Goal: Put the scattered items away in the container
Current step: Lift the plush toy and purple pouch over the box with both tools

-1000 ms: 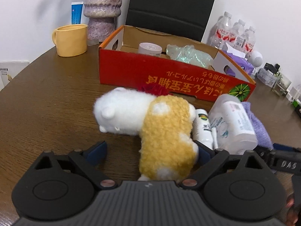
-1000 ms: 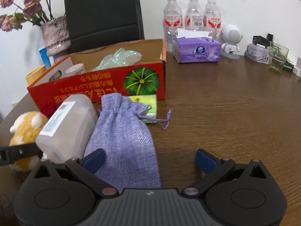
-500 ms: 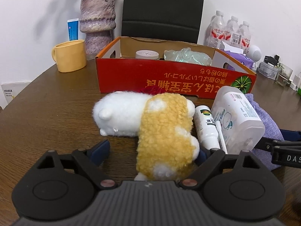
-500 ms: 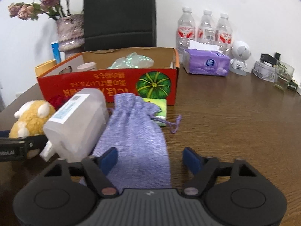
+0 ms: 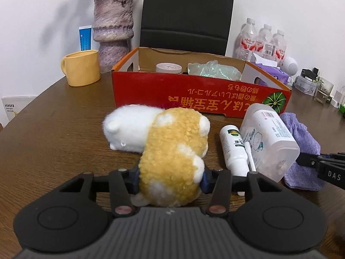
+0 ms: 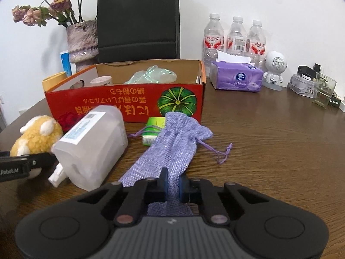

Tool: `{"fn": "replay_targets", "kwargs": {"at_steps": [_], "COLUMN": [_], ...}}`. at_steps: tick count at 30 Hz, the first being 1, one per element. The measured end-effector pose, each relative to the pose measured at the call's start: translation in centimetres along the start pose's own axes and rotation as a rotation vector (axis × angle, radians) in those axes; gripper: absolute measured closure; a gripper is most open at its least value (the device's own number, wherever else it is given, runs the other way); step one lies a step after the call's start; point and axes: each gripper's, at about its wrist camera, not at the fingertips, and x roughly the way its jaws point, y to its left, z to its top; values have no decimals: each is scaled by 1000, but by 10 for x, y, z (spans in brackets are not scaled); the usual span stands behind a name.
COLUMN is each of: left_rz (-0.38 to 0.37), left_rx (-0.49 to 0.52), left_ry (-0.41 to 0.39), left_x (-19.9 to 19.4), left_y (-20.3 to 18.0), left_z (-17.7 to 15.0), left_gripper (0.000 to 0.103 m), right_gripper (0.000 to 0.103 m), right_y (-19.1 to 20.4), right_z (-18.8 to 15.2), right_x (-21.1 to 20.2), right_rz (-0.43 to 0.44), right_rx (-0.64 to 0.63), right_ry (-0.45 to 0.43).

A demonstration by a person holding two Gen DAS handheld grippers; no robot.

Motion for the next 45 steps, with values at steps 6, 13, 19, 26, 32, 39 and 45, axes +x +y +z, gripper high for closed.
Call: {"fn": "replay_targets", "kwargs": {"at_steps": [6,13,19,26,32,39,45], "left_rz": [-26,-37,-74,-126,-185,-232,-233], "left_rx": [10,38,38,98,114,96,82], "left_ry": [-45,-126,-171,-141,-129,-123,-191], "left_x": [-12,-37,-69,-103,-133,-157,-177], "left_y": [-2,-9,-8,-3,1,0,-6], "left_z": [-4,-5,10,39,67,102,139], "left_gripper": [55,55,55,55,55,55,55], "right_gripper": [98,98,98,98,98,98,98], "right_y": [-6,1,-1,6,11,9,7], "right_z": [-7,-19,-8,20,53,101,144], "right_x": [-15,-41,-63,-103,-132,-141,-146], "right_rz": [18,-9,20,55,102,131,144], "right_rx": [46,29,35,-27,-69,-38,-5], "right_ry": [-45,-116,-145,-208,-229,-185,-175]}}
